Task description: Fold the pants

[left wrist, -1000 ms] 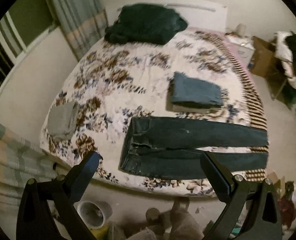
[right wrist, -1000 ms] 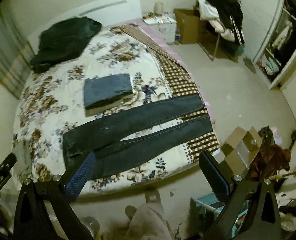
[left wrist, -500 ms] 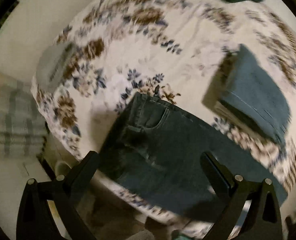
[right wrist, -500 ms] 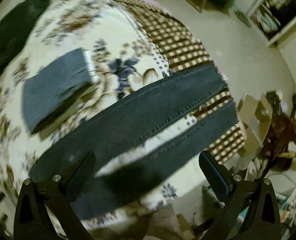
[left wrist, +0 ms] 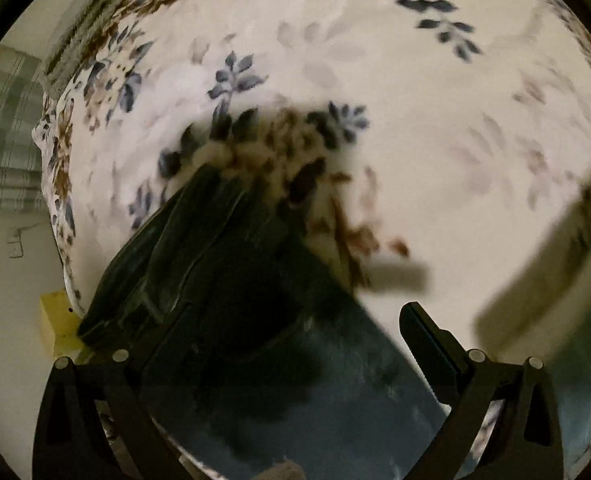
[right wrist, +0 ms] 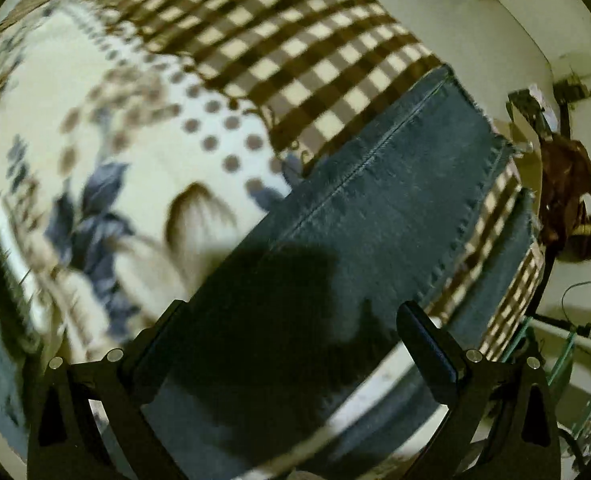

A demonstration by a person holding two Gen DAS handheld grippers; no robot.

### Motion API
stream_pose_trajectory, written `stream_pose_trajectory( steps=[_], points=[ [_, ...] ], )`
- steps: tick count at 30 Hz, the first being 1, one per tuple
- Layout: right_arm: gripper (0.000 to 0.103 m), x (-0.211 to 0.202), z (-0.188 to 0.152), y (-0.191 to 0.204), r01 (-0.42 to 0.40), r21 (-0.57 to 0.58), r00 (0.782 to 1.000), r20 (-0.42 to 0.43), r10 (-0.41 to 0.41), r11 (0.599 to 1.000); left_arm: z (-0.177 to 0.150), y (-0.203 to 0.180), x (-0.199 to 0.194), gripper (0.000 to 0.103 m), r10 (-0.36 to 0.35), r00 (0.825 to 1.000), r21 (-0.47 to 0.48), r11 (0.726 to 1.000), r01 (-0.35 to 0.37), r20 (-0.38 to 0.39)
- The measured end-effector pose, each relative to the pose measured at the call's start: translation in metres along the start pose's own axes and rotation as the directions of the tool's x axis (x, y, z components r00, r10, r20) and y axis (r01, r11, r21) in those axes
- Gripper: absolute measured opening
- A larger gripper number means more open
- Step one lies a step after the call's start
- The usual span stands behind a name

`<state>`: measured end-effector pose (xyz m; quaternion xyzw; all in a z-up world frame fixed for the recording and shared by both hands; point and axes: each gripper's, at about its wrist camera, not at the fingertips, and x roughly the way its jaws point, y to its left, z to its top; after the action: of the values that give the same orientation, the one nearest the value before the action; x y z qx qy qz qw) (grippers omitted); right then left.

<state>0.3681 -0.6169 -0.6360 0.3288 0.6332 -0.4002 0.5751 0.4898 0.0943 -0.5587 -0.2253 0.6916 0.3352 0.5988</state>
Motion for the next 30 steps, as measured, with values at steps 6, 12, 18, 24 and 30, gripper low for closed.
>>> stream_pose_trajectory(
  steps=[6,12,18,24,30],
  points=[
    [0.076,0.031,0.016,0.011,-0.001,0.006,0.999,-0.036,0.001,1.0,0.011,-0.002,0.015,0.055,-0.036,0.999,-0.029,0.999,0.037,0.026],
    [0.013,0.023,0.013,0.019,-0.044,-0.016,0.999,-0.028,0.043,0.999,-0.001,0.021,-0.008,0.014,-0.205,0.972,-0.024,0.978,0.209,0.113],
    [0.004,-0.013,0.002,0.003,-0.104,-0.047,0.994,0.037,0.106,0.993,-0.013,0.054,-0.046,0.009,-0.383,0.907,0.006,0.922,0.388,0.175],
    [0.004,-0.059,-0.027,-0.034,-0.177,-0.082,0.978,0.1,0.185,0.981,-0.037,0.112,-0.063,0.008,-0.496,0.843,0.036,0.865,0.5,0.211],
    [0.004,-0.096,-0.074,-0.104,-0.21,-0.09,0.967,0.126,0.22,0.974,-0.085,0.188,-0.076,0.007,-0.567,0.794,0.041,0.818,0.573,0.22]
  ],
)
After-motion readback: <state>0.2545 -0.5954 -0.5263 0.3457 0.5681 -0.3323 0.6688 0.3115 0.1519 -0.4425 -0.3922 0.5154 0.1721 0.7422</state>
